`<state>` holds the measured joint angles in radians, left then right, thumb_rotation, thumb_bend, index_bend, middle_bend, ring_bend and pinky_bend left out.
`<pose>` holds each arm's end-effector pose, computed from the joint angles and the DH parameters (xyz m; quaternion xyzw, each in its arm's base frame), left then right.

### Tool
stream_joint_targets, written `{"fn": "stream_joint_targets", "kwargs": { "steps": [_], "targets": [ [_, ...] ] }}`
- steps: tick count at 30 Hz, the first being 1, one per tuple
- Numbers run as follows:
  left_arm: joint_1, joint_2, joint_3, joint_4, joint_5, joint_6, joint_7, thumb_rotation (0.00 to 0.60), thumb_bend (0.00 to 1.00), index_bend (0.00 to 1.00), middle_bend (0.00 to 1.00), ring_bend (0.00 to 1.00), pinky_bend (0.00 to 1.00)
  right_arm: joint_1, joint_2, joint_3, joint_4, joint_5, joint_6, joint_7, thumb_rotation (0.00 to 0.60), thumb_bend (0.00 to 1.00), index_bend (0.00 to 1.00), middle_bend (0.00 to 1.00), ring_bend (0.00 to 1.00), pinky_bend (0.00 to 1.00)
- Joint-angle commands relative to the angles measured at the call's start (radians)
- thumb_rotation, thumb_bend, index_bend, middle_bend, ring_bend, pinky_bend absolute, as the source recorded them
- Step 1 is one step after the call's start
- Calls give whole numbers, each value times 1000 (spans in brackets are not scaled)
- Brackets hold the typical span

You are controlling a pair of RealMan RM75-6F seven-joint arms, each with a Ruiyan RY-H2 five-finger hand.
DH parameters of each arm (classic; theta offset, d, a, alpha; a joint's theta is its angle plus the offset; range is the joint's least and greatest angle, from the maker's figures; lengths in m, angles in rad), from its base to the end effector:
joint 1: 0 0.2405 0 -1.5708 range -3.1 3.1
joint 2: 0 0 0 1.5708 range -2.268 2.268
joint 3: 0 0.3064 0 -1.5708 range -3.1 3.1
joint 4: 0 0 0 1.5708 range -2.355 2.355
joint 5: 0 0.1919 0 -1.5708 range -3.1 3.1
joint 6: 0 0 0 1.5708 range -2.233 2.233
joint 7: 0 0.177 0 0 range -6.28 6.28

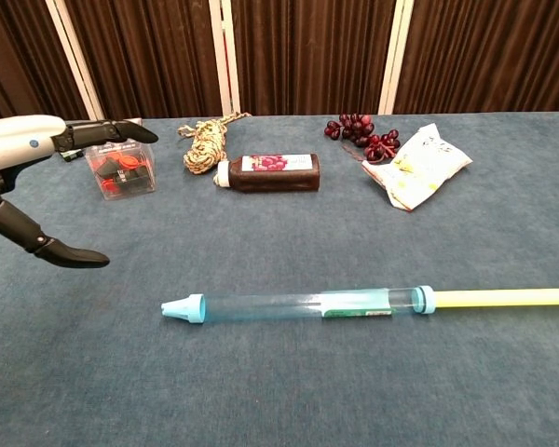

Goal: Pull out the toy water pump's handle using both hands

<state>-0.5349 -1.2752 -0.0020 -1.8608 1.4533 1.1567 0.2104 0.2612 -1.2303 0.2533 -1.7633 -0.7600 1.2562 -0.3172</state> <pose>-0.1874 0.2987 0.0671 -0.7461 -0.3785 -0.4239 0.3468 -0.3724 -0.2846 0.1522 0.4503 -0.5617 0.2857 0.6325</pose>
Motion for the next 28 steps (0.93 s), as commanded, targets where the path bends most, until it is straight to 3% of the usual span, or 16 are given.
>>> {"fn": "stream_joint_targets", "kwargs": {
  "steps": [1,5,9,13,17,22,28],
  "targets": [
    [27,13,15,-1,5,27,-12,600,33,72,8,0,31,-8,16,-14,-26,-36,-5,21,600,226,105,0,0,0],
    [82,35,59,28,29,73,-43,600,35,64,0,0,31,-37,35,-72,-52,-172,14,55,600,172,112,0,0,0],
    [159,71,114,79,48,133,-119,600,35,7,0,0,31,-80,47,-159,-38,-408,75,99,600,147,112,0,0,0],
    [211,137,144,97,58,181,-166,600,36,0,0,0,31,-117,61,-214,-18,-546,127,146,600,136,101,0,0,0],
    [270,192,158,111,85,263,-202,600,35,0,0,0,20,-142,89,-236,-2,-587,147,183,600,134,93,0,0,0],
    [331,188,166,198,136,353,-164,600,35,0,0,0,15,-167,118,-244,18,-627,183,230,600,134,86,0,0,0],
    [357,170,139,216,130,373,-161,600,35,0,0,0,15,-188,121,-237,37,-652,217,276,600,135,86,0,0,0]
  ]
}}
